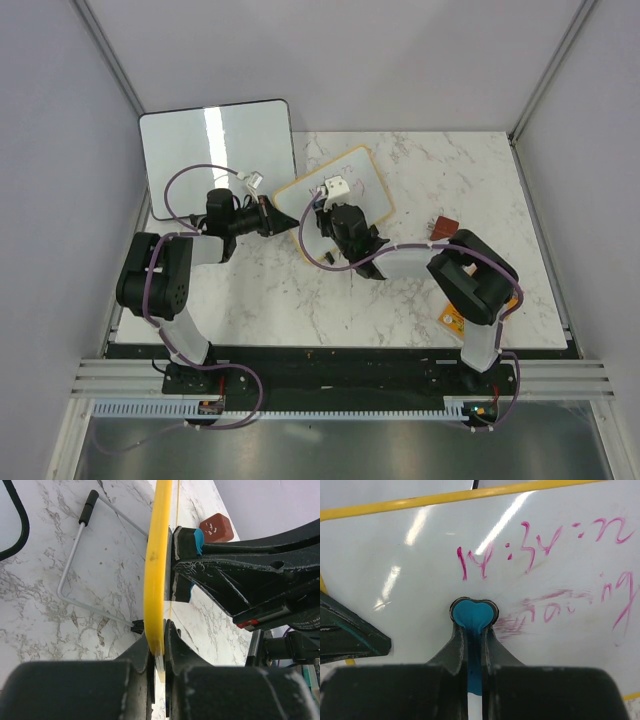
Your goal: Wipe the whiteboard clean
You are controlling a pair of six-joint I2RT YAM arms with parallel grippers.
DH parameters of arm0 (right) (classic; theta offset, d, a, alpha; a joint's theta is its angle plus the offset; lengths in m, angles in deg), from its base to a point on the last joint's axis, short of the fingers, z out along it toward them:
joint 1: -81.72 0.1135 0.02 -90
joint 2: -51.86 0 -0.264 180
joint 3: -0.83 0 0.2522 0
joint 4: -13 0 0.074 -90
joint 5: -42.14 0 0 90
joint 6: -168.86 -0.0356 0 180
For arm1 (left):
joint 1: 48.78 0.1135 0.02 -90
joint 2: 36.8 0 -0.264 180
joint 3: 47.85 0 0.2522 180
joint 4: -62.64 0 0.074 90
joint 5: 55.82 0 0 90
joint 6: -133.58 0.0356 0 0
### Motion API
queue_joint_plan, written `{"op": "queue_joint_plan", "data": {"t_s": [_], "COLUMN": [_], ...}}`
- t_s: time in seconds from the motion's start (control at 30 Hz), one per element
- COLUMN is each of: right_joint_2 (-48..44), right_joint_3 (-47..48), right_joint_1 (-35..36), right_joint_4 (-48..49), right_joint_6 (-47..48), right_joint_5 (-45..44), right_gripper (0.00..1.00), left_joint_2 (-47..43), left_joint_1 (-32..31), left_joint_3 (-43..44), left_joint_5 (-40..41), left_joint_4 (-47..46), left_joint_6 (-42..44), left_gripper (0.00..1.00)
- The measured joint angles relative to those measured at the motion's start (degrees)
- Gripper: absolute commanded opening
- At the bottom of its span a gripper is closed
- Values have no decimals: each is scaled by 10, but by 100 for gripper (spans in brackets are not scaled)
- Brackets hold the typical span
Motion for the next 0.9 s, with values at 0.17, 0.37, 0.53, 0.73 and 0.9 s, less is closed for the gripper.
{"op": "queue_joint_plan", "data": {"t_s": [0.17, 0.37, 0.53, 0.73, 0.9], "right_joint_2": [4, 4, 4, 7, 7], "right_joint_3": [0, -16, -31, -52, -74], "right_joint_1": [-25, -67, -74, -65, -55], "right_joint_4": [7, 31, 48, 78, 96], "right_joint_6": [-66, -127, -149, -151, -150], "right_joint_5": [6, 19, 18, 1, -17], "right_gripper": [0, 0, 0, 0, 0], "left_joint_2": [1, 1, 1, 1, 1], "left_joint_1": [1, 0, 0, 0, 0], "left_joint_3": [2, 4, 4, 4, 4], "left_joint_5": [4, 5, 4, 2, 2], "left_joint_4": [5, 8, 11, 12, 12], "left_joint_6": [0, -1, -1, -1, 0], "left_gripper": [2, 2, 2, 2, 2]}}
